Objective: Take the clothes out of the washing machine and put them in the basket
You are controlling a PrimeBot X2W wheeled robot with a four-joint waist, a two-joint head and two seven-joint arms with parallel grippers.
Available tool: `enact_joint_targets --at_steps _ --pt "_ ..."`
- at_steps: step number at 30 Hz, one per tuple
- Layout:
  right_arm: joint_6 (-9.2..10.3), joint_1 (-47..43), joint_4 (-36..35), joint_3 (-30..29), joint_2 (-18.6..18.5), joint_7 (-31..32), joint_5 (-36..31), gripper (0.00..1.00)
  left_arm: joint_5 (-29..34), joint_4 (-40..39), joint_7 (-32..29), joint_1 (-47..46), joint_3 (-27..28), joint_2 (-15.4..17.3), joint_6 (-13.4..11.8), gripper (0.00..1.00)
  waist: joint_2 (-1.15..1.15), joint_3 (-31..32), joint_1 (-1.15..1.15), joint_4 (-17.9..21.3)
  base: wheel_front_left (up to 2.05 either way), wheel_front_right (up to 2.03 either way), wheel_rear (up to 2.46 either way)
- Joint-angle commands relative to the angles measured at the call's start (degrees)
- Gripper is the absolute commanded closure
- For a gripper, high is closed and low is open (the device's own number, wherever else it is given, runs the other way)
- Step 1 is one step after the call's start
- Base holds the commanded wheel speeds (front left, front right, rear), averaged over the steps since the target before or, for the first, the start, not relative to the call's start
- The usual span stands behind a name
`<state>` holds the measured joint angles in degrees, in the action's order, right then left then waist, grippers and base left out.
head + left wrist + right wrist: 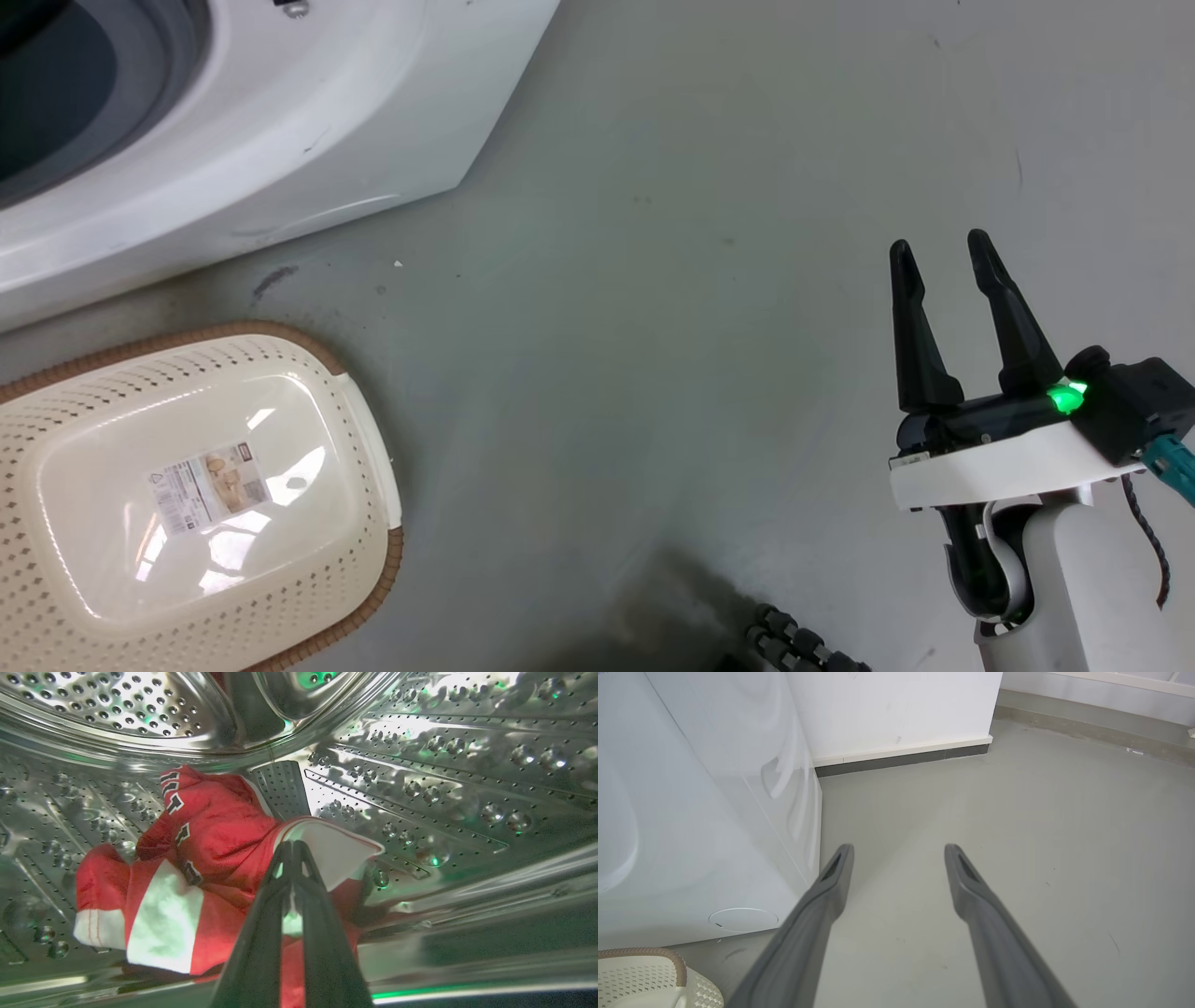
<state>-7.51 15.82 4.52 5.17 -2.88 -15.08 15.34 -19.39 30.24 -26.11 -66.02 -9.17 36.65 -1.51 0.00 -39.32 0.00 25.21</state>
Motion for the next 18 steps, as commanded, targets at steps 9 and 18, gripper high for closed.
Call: enact_joint_targets --at_steps 9,18 --pt "0.04 -1.75 1.24 -1.40 0.01 -0.09 -1.80 0.00 -2.43 5.30 18.39 8.35 2.48 -4.06 -0.48 1.00 0.00 6.59 0.00 -2.25 0.00 0.00 0.00" --pt "0.04 -4.36 3.06 -1.92 -0.03 -0.08 -4.60 0.00 -3.58 11.02 30.25 16.11 2.16 -7.91 0.95 1.00 0.00 16.14 0.00 -5.92 0.00 0.00 0.00"
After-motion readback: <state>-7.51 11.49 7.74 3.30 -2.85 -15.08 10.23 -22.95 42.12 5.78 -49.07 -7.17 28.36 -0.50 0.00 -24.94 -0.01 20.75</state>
